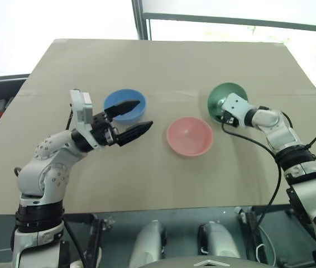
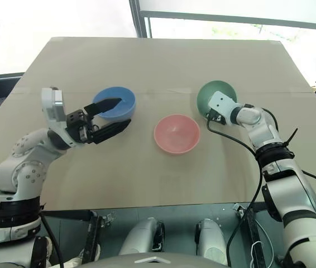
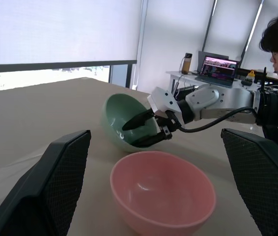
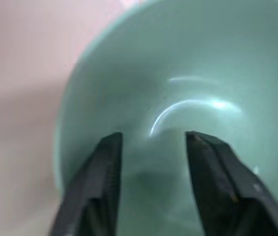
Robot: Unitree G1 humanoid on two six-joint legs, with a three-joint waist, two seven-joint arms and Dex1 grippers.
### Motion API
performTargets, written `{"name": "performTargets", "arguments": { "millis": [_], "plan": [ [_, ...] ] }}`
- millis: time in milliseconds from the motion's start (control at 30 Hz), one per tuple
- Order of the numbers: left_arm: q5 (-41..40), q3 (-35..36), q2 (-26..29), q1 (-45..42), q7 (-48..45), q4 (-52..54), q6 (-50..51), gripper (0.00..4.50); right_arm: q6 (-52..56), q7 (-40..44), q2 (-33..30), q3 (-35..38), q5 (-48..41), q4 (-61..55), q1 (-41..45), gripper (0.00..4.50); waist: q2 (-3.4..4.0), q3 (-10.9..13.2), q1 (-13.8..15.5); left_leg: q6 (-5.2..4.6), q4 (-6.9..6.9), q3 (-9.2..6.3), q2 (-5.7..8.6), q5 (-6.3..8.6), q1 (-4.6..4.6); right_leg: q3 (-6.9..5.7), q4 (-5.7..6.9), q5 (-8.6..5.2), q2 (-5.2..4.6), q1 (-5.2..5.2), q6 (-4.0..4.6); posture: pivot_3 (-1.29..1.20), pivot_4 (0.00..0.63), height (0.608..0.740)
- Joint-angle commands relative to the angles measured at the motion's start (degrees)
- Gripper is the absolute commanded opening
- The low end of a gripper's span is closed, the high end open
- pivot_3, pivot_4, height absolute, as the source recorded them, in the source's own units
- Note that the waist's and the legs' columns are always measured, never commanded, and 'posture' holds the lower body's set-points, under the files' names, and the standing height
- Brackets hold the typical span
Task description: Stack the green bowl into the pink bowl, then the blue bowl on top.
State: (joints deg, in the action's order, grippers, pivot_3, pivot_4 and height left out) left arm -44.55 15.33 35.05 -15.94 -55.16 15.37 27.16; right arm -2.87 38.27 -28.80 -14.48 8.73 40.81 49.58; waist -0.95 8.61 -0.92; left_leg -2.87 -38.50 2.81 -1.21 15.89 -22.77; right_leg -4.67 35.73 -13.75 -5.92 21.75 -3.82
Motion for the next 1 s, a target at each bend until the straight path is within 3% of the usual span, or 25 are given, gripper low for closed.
{"name": "performTargets", "arguments": {
  "millis": [33, 433, 733, 900, 1000],
  "plan": [
    [-1.1, 1.4, 0.5, 0.6, 0.9, 3.2, -0.5, 4.50, 1.2, 1.1, -0.6, 3.5, -2.5, -6.9, 1.1, 2.22, 0.01, 0.0, 0.0, 0.00, 0.00, 0.00, 0.00, 0.00, 0.00, 0.00, 0.00, 0.00, 0.00, 0.00, 0.00, 0.00, 0.150, 0.740],
    [0.3, -0.2, -0.2, 0.4, 1.0, 2.3, -2.3, 4.50, 13.0, 6.5, -1.6, 6.2, -7.2, -19.1, -3.5, 2.22, 0.03, 0.0, 0.1, 0.00, 0.01, 0.00, 0.01, 0.00, 0.00, -0.02, 0.03, 0.00, 0.00, -0.01, 0.00, 0.00, 0.150, 0.740],
    [0.7, -0.9, -0.2, 0.1, 0.7, 1.9, -2.8, 4.50, 5.3, 3.0, 0.2, 3.8, -2.5, -2.7, -0.3, 2.22, 0.03, 0.0, 0.1, 0.00, 0.01, 0.01, 0.05, 0.00, 0.00, -0.01, 0.01, 0.00, 0.00, -0.02, 0.00, 0.00, 0.150, 0.740],
    [0.8, -0.4, 0.1, 1.0, 1.0, 2.4, -2.9, 4.50, 1.7, 2.2, 1.0, 4.0, -1.4, 3.7, 2.2, 0.09, 0.05, 0.0, -0.1, 0.00, 0.05, 0.02, 0.03, 0.00, 0.00, -0.01, 0.01, 0.00, 0.01, -0.01, 0.00, 0.00, 0.150, 0.740],
    [0.8, -0.3, 0.1, 1.3, 1.3, 2.7, -2.9, 4.50, 0.1, 1.9, 1.0, 4.0, -1.1, 5.3, 2.7, 0.04, 0.04, 0.0, -0.1, 0.00, 0.05, 0.01, 0.01, 0.00, 0.02, -0.01, -0.01, 0.00, 0.01, -0.02, 0.00, 0.00, 0.150, 0.740]
  ]
}}
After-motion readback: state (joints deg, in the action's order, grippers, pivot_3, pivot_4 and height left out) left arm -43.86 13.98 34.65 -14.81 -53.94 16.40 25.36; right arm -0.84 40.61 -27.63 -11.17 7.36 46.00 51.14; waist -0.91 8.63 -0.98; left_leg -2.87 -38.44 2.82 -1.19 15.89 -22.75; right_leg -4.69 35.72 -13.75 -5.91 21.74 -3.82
